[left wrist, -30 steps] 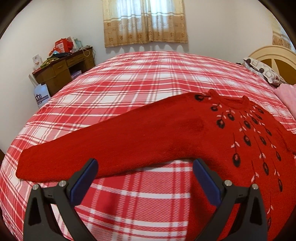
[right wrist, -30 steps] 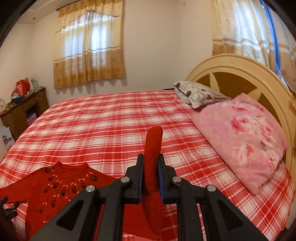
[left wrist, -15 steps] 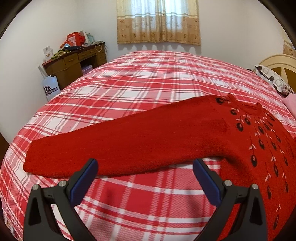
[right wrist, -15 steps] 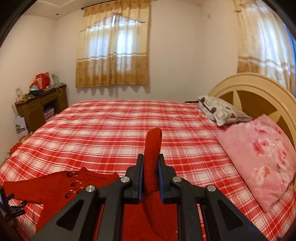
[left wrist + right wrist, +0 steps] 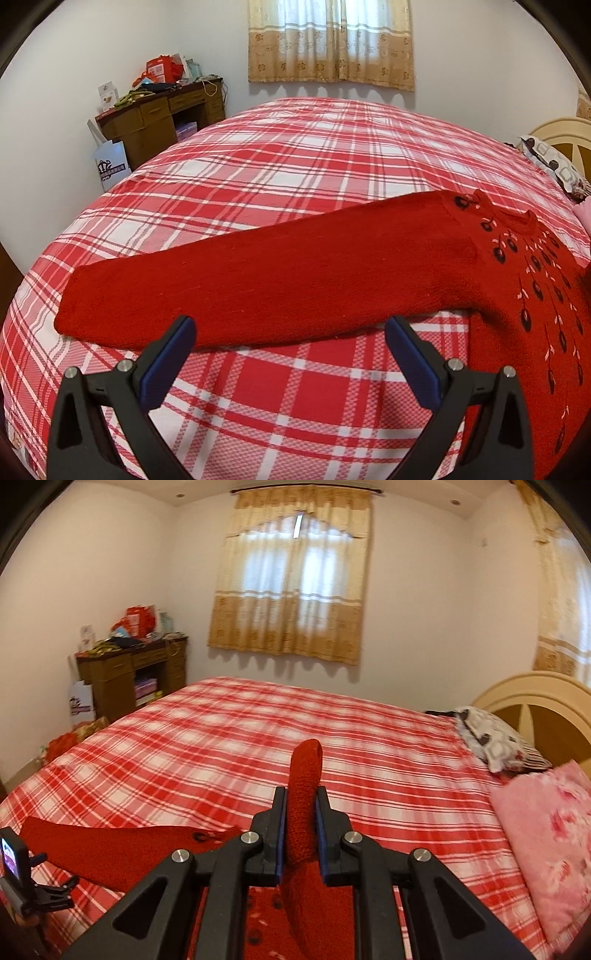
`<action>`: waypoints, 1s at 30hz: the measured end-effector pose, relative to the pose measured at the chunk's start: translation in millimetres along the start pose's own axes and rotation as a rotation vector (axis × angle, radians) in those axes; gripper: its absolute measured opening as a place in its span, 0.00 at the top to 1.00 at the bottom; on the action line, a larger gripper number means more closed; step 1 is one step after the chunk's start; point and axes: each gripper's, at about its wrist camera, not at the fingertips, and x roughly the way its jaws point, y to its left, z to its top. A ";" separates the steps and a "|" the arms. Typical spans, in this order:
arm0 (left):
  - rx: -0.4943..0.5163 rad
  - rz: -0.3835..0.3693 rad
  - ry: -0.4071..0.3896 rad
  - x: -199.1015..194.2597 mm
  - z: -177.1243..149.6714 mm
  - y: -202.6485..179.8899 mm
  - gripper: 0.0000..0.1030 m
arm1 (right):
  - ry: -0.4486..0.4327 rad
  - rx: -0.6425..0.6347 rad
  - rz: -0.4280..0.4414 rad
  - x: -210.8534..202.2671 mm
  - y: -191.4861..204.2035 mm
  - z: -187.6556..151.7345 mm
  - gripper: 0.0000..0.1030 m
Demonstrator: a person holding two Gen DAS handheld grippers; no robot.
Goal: Fold small clothes
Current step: 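Carry the held sleeve across the sweater front and open the right gripper, then move the left gripper to the other sleeve cuff and close on it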
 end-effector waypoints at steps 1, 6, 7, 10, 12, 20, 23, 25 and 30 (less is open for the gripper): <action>0.000 0.000 0.001 -0.1 -0.5 0.4 0.00 | 0.008 -0.010 0.020 7.0 12.4 -2.0 0.87; -0.005 0.000 0.009 0.2 -3.8 4.8 0.00 | 0.064 -0.079 0.083 49.2 67.9 -29.3 0.87; -0.006 0.000 0.010 -0.5 -4.7 5.7 0.00 | 0.080 -0.095 0.092 58.6 80.4 -39.2 0.87; -0.006 0.002 0.019 0.6 -8.3 7.8 0.00 | 0.161 -0.124 0.157 92.5 120.0 -82.1 0.86; -0.003 0.004 0.025 0.7 -10.4 7.7 0.00 | 0.245 -0.136 0.242 112.0 141.1 -111.3 0.84; 0.024 0.017 0.018 -8.0 -10.2 5.6 0.00 | 0.341 -0.228 0.366 83.3 139.5 -169.6 0.48; 0.018 0.016 0.009 -10.4 -3.8 3.0 0.00 | 0.311 -0.203 0.333 58.3 95.3 -172.4 0.48; 0.012 0.002 0.004 -11.9 0.4 -1.7 0.00 | 0.292 -0.202 0.248 47.2 67.7 -175.6 0.48; 0.066 -0.063 -0.028 -20.8 12.2 -40.4 0.00 | 0.300 -0.129 0.036 39.0 -12.0 -189.7 0.47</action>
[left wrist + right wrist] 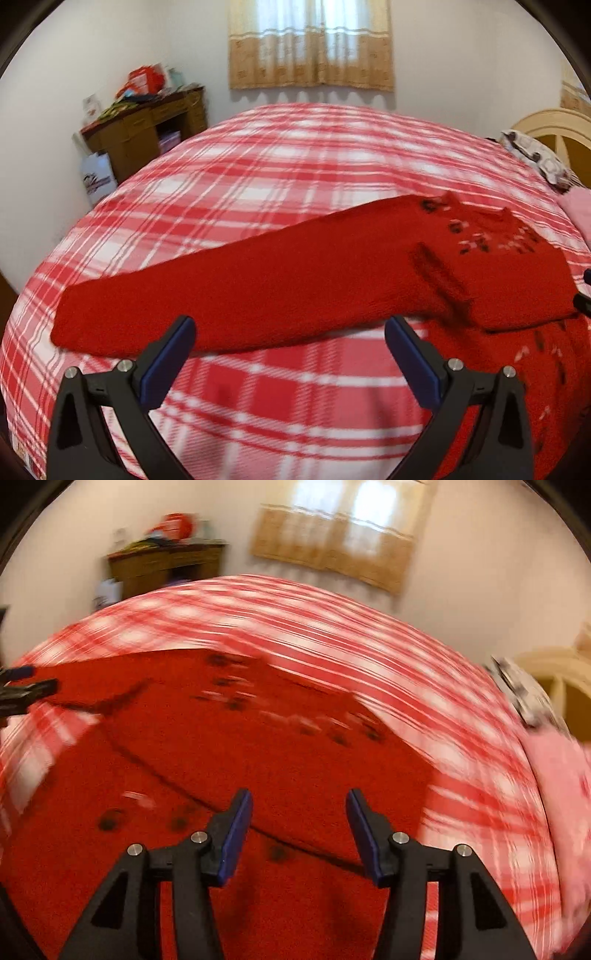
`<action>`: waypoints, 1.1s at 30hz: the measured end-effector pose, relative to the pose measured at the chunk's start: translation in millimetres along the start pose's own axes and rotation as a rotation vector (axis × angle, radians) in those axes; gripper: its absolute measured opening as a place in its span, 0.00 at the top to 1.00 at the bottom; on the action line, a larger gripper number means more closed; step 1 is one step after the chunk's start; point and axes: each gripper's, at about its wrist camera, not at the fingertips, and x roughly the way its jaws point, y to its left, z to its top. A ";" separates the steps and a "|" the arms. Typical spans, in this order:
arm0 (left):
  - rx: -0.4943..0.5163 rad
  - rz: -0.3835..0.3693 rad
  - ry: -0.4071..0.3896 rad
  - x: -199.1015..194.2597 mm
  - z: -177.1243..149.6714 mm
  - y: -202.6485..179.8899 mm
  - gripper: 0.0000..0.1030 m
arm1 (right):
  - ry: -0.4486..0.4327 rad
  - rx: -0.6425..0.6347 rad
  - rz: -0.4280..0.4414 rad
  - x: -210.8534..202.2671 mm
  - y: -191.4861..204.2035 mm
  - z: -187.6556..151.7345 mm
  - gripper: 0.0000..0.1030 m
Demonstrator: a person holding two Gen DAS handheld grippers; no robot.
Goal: Fold small clothes
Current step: 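Move the left gripper to the other sleeve cuff and close on it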
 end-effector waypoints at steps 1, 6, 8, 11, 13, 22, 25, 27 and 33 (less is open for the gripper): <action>0.012 -0.010 -0.007 -1.0 2.1 -7.8 0.00 | 0.000 0.043 -0.011 0.7 -16.3 -3.9 0.47; 0.073 -0.015 -0.030 9.6 16.2 -52.7 0.00 | -0.002 0.198 0.000 16.4 -67.5 -17.5 0.47; 0.112 0.015 -0.022 21.8 16.3 -69.7 0.00 | 0.053 0.217 0.074 31.5 -65.5 -22.9 0.47; 0.168 0.110 0.011 42.0 10.9 -81.4 0.00 | 0.159 0.189 0.171 53.5 -47.6 -35.0 0.45; 0.184 0.190 0.045 57.9 4.7 -74.9 0.00 | 0.140 0.102 0.153 46.3 -29.5 -35.7 0.45; 0.115 0.146 0.097 59.8 -6.2 -42.4 0.00 | 0.111 0.083 0.140 47.2 -6.1 -3.4 0.45; 0.082 0.129 0.065 43.9 -11.9 -35.4 0.00 | 0.207 -0.024 0.189 70.3 26.7 -1.1 0.43; 0.075 0.127 0.050 33.7 -15.5 -25.2 0.00 | 0.172 -0.129 0.154 62.2 47.6 5.7 0.43; 0.012 0.208 0.001 2.0 -20.4 47.7 0.00 | 0.074 -0.167 0.248 44.7 82.9 39.1 0.43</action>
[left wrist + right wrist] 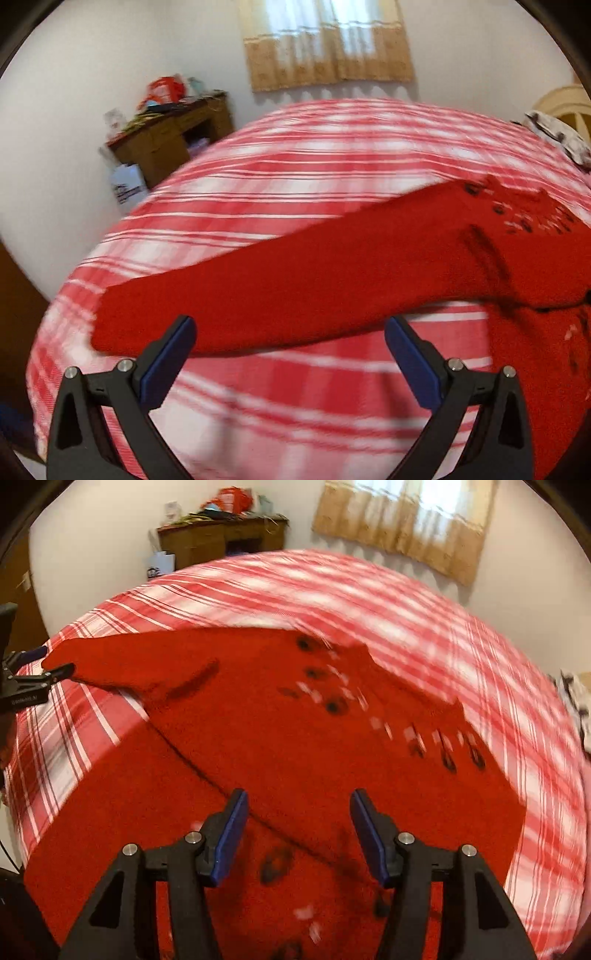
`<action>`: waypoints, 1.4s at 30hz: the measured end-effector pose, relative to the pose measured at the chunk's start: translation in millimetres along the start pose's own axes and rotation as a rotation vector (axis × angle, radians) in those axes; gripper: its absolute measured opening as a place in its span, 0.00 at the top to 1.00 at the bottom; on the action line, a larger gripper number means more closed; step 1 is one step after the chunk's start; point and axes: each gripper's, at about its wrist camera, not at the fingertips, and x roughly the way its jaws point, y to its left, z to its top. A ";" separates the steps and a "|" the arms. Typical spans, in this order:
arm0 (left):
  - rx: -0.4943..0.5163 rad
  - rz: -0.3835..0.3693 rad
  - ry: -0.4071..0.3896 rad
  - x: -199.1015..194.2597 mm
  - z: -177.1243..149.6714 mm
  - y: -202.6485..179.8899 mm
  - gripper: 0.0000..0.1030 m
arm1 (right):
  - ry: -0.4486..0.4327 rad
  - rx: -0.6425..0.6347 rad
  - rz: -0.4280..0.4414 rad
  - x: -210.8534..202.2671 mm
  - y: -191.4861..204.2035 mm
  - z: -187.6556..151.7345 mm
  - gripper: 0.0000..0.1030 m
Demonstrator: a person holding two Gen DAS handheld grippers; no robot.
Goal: Fold small clothes
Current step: 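Move the left gripper to the other sleeve cuff and close on it, then lift the held sleeve with the left gripper and carry it over the sweater front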
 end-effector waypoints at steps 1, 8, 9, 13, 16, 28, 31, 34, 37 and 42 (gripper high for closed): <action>-0.010 0.021 -0.001 1.9 -1.4 10.3 0.00 | -0.007 -0.010 0.015 6.3 7.4 6.1 0.43; -0.133 0.217 0.069 24.7 -17.0 112.9 0.00 | 0.037 -0.041 0.084 48.4 47.8 6.2 0.41; -0.159 0.236 0.083 27.7 -20.0 126.8 0.00 | 0.035 -0.032 0.075 45.3 47.7 5.5 0.41; -0.228 0.294 0.129 37.5 -35.9 173.1 0.00 | 0.011 -0.020 0.055 27.5 46.5 -5.0 0.41; -0.280 0.297 0.156 43.6 -41.7 192.0 0.03 | 0.002 -0.058 0.020 19.0 51.5 -13.8 0.41; -0.404 0.153 0.156 59.3 -30.6 195.1 0.27 | -0.050 -0.140 0.001 -22.4 67.4 -40.1 0.41; -0.405 0.128 0.170 68.8 -25.1 189.9 0.33 | -0.057 -0.140 0.000 -28.3 69.9 -46.6 0.41; -0.424 0.115 0.189 78.8 -23.3 188.7 0.41 | -0.067 -0.135 -0.001 -34.0 69.4 -50.8 0.41; -0.421 0.113 0.171 77.9 -23.8 185.9 0.50 | -0.081 -0.117 0.000 -39.8 65.9 -54.6 0.41; -0.378 0.068 0.148 71.6 -20.4 180.0 0.89 | -0.108 -0.070 -0.011 -48.7 56.1 -61.8 0.41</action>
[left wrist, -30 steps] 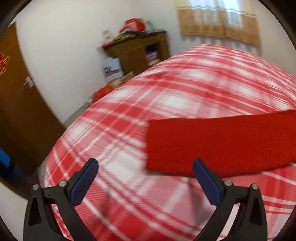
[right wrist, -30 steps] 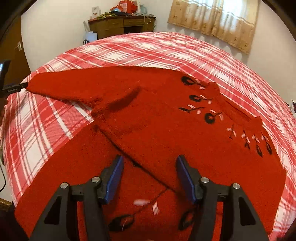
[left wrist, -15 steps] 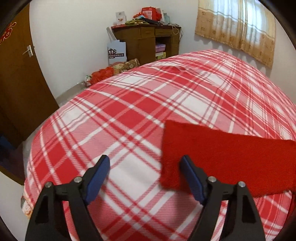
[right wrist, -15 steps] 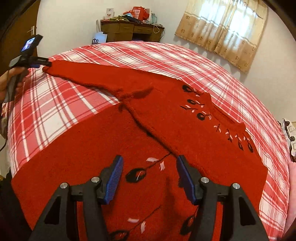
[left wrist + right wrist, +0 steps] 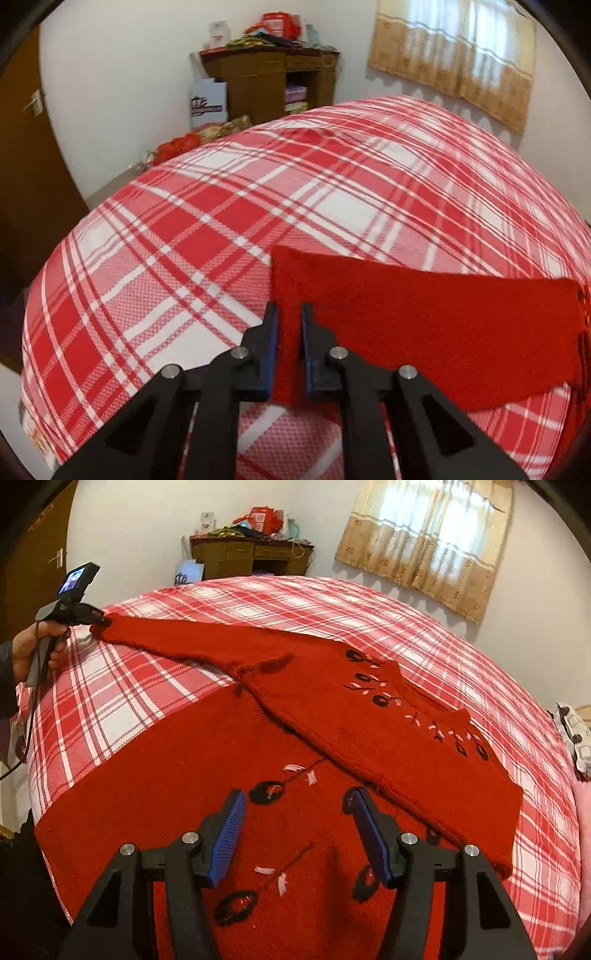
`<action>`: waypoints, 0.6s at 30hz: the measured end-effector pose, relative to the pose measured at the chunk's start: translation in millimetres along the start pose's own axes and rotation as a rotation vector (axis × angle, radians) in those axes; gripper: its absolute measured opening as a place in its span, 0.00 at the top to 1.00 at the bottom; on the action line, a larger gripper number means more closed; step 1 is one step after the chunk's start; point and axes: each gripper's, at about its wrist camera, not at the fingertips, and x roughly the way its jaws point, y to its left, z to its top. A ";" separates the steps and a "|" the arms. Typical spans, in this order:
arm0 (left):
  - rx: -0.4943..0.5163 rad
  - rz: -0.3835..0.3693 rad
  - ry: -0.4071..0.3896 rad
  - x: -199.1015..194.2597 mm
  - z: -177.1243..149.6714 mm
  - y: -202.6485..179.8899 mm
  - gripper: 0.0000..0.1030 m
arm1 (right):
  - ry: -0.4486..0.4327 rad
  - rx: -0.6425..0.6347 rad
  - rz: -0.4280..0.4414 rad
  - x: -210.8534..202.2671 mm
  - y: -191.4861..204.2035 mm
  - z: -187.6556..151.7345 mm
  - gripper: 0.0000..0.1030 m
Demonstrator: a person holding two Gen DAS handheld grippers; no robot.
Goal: Fold small clothes
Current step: 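Lift the held sleeve with the left gripper and carry it over the sweater front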
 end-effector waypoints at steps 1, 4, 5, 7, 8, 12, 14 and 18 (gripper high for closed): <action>0.010 -0.006 -0.008 -4.0 1.2 -0.7 0.90 | -0.004 0.011 -0.001 -1.8 -2.6 -1.3 0.41; 0.022 -0.021 -0.032 -16.4 6.5 -2.3 0.90 | -0.018 0.032 -0.011 -7.8 -7.7 -4.3 0.41; 0.026 -0.027 -0.042 -22.0 9.3 -3.3 0.90 | -0.023 0.041 -0.015 -10.4 -10.1 -5.4 0.41; 0.031 -0.039 -0.056 -31.0 13.8 -5.9 0.91 | -0.035 0.059 -0.019 -15.9 -14.4 -7.5 0.41; 0.032 -0.044 -0.060 -34.7 16.2 -7.6 0.91 | -0.041 0.069 -0.020 -19.3 -17.1 -9.2 0.41; 0.046 -0.085 -0.081 -54.3 25.3 -21.5 0.91 | -0.064 0.110 -0.027 -31.6 -27.4 -15.1 0.41; 0.052 -0.107 -0.090 -62.2 28.1 -29.8 0.92 | -0.069 0.130 -0.030 -36.2 -31.3 -17.3 0.41; 0.073 -0.171 -0.116 -83.8 33.5 -53.6 0.92 | -0.085 0.158 -0.043 -47.7 -39.5 -23.8 0.41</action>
